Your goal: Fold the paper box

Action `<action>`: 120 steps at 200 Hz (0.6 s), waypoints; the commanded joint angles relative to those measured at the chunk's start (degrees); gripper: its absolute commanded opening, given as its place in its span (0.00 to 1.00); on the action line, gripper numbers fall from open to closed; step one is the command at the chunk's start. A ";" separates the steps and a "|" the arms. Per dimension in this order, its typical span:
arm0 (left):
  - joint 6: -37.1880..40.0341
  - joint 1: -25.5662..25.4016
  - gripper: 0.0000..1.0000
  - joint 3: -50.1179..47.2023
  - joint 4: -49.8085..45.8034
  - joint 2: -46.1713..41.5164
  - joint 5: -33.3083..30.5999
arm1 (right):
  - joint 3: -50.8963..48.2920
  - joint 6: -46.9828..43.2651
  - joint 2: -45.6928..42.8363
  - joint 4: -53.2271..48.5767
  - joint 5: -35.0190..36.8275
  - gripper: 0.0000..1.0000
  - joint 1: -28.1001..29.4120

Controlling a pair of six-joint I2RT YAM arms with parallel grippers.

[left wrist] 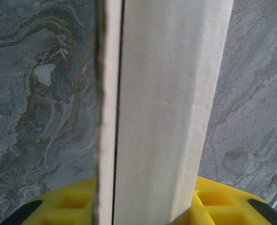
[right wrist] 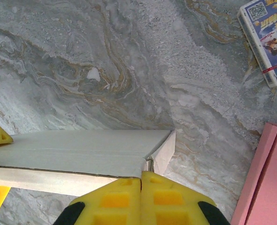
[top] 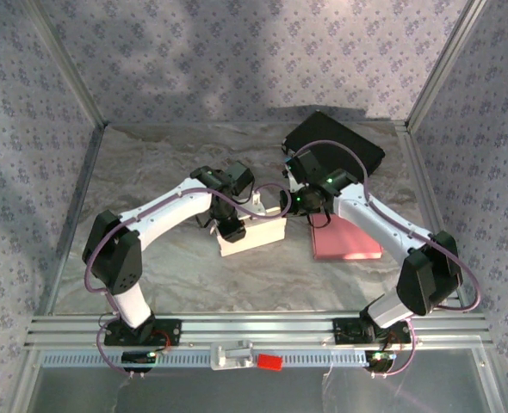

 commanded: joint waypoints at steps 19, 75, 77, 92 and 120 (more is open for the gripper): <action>-1.62 1.43 0.37 2.14 -0.19 0.34 -0.53 | -3.37 3.74 -2.64 1.07 4.08 0.00 1.73; -2.77 2.79 0.39 1.25 0.64 0.16 1.01 | -9.95 6.56 -5.74 7.19 8.54 0.00 4.63; -2.81 2.89 0.39 1.25 0.71 0.16 1.05 | -10.09 6.66 -5.73 7.19 8.73 0.00 4.66; -3.18 3.29 0.39 1.17 0.89 0.25 1.54 | -11.27 7.07 -6.18 8.87 9.45 0.00 5.04; -4.68 4.84 0.41 1.23 1.47 0.18 4.01 | -12.51 7.51 -6.30 9.76 10.54 0.00 5.72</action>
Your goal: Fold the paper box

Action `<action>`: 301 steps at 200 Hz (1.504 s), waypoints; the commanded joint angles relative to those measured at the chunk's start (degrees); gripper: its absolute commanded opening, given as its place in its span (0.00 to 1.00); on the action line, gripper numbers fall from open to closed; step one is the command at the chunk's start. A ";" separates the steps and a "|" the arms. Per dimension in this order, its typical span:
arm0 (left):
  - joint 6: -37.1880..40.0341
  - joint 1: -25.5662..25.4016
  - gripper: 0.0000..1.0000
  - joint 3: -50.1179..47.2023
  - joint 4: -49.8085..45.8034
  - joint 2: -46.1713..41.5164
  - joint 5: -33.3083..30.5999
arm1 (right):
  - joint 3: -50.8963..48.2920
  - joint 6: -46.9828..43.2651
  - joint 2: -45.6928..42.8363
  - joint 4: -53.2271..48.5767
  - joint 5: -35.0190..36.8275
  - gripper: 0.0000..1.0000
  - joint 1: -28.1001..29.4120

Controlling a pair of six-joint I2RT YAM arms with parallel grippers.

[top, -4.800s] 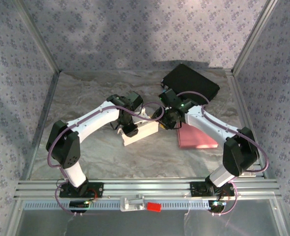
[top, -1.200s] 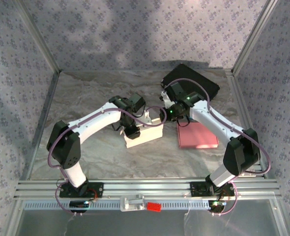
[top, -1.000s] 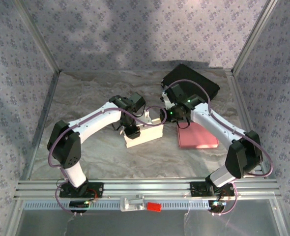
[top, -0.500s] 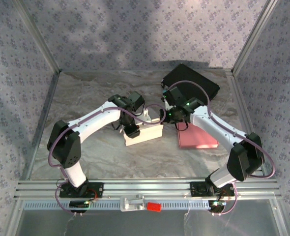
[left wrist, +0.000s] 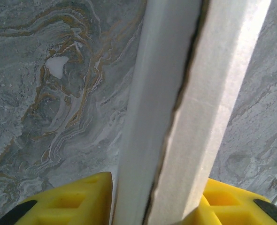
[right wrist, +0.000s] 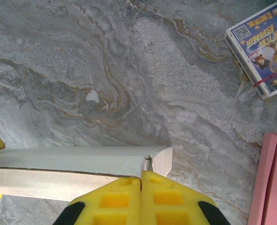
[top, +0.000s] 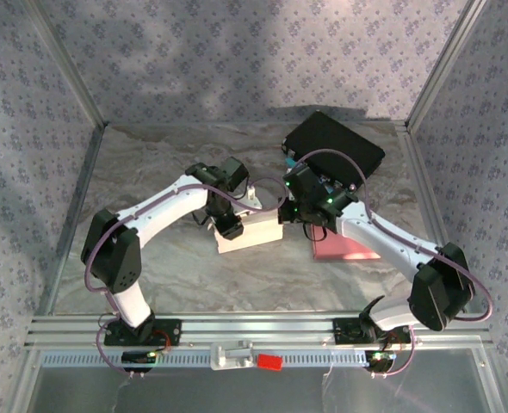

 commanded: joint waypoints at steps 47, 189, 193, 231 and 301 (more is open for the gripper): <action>-5.46 2.72 0.46 0.46 2.19 -1.30 5.06 | -4.43 1.79 -0.99 -0.41 4.87 0.00 3.32; -10.64 6.45 0.55 -5.69 7.31 -9.52 10.37 | -7.94 0.25 -3.11 3.17 7.69 0.00 5.58; -10.70 6.44 0.55 -5.89 7.36 -9.65 10.45 | -7.77 0.33 -2.98 3.20 7.64 0.00 5.66; -10.36 6.38 0.53 -7.07 7.29 -8.95 10.82 | -4.47 1.36 -1.57 2.38 7.58 0.00 6.76; -10.25 4.75 0.54 -7.56 8.58 -6.49 6.76 | -6.52 2.23 -0.28 5.40 9.16 0.00 8.60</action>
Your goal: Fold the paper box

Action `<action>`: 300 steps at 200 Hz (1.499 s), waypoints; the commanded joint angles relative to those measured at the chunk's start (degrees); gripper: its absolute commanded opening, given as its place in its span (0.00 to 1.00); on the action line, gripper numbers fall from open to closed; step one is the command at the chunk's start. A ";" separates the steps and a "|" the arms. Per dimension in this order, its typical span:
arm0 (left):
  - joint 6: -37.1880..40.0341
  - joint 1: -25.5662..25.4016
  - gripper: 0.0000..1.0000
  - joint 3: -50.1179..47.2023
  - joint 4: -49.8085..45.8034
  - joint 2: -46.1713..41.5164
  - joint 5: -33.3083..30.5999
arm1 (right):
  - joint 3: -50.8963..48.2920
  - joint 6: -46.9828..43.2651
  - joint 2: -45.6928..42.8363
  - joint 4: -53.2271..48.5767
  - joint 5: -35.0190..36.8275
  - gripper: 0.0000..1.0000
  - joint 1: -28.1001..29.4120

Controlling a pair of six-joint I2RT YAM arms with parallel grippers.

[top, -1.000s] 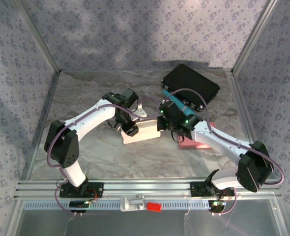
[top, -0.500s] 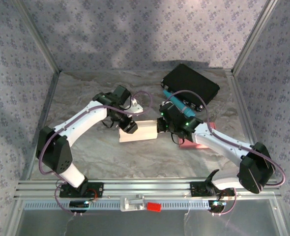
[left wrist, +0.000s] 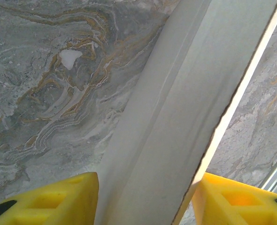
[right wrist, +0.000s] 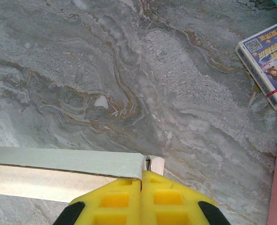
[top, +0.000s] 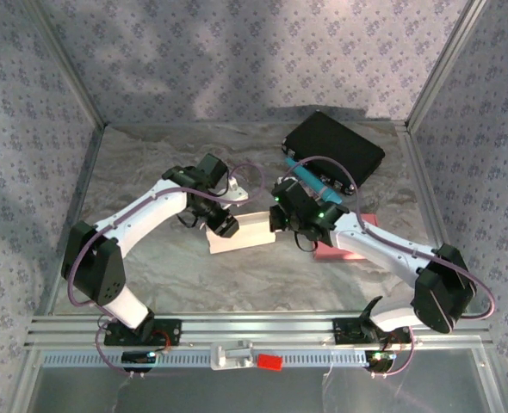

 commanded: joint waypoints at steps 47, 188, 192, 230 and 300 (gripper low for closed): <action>-4.74 1.60 0.55 -0.53 4.18 0.13 1.92 | -11.58 -2.46 -3.45 7.76 6.43 0.00 4.23; -18.71 6.18 0.67 -8.34 12.15 -18.70 -5.13 | -5.36 -1.53 -0.33 2.48 9.25 0.00 5.37; -19.74 6.31 0.65 -8.62 11.75 -19.88 -6.75 | -5.24 -1.56 -0.20 2.32 9.24 0.00 5.33; -25.56 7.36 0.56 -7.96 -3.35 -26.05 -10.77 | -4.36 -1.41 0.69 1.69 8.99 0.00 5.36; -27.28 7.65 0.54 -9.89 -5.51 -22.47 -6.30 | -3.47 -1.33 1.62 0.77 8.31 0.00 5.32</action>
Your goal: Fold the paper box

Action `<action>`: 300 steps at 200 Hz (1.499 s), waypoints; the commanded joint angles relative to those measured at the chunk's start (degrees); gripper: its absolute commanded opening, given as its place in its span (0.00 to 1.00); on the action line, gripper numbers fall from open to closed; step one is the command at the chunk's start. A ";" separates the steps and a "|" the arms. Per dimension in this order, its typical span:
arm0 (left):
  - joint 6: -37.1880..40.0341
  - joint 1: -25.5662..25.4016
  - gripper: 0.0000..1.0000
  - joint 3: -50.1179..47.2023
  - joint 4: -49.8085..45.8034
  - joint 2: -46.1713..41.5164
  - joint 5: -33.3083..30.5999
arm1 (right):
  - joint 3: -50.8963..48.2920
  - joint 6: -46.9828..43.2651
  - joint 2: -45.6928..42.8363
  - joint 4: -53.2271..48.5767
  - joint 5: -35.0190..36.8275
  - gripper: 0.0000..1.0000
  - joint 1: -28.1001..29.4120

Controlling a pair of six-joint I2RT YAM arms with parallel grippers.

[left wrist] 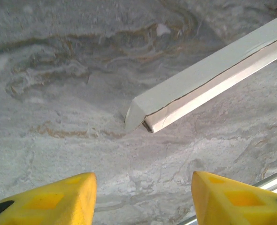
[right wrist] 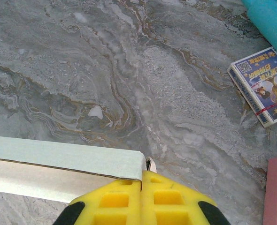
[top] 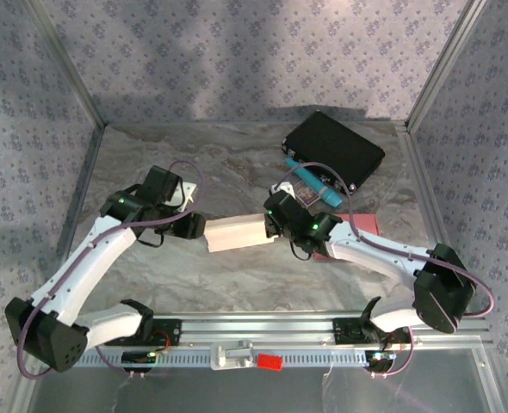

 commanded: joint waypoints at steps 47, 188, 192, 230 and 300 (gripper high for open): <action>0.53 0.41 0.43 2.59 1.06 8.07 -0.49 | 0.51 0.71 1.86 -5.27 -0.90 0.00 0.45; 1.90 0.33 0.23 3.56 2.65 9.64 0.59 | 0.85 0.71 2.26 -5.44 -1.58 0.00 -0.20; 1.98 0.33 0.23 3.56 2.72 9.63 0.60 | 0.81 0.71 2.28 -5.43 -1.60 0.00 -0.17; 2.33 0.33 0.22 3.95 2.41 10.40 0.21 | 0.87 0.79 2.24 -5.46 -1.65 0.00 -0.16; 3.18 0.33 0.21 3.64 3.16 10.86 -0.94 | 0.80 0.72 2.29 -5.59 -1.75 0.00 -0.32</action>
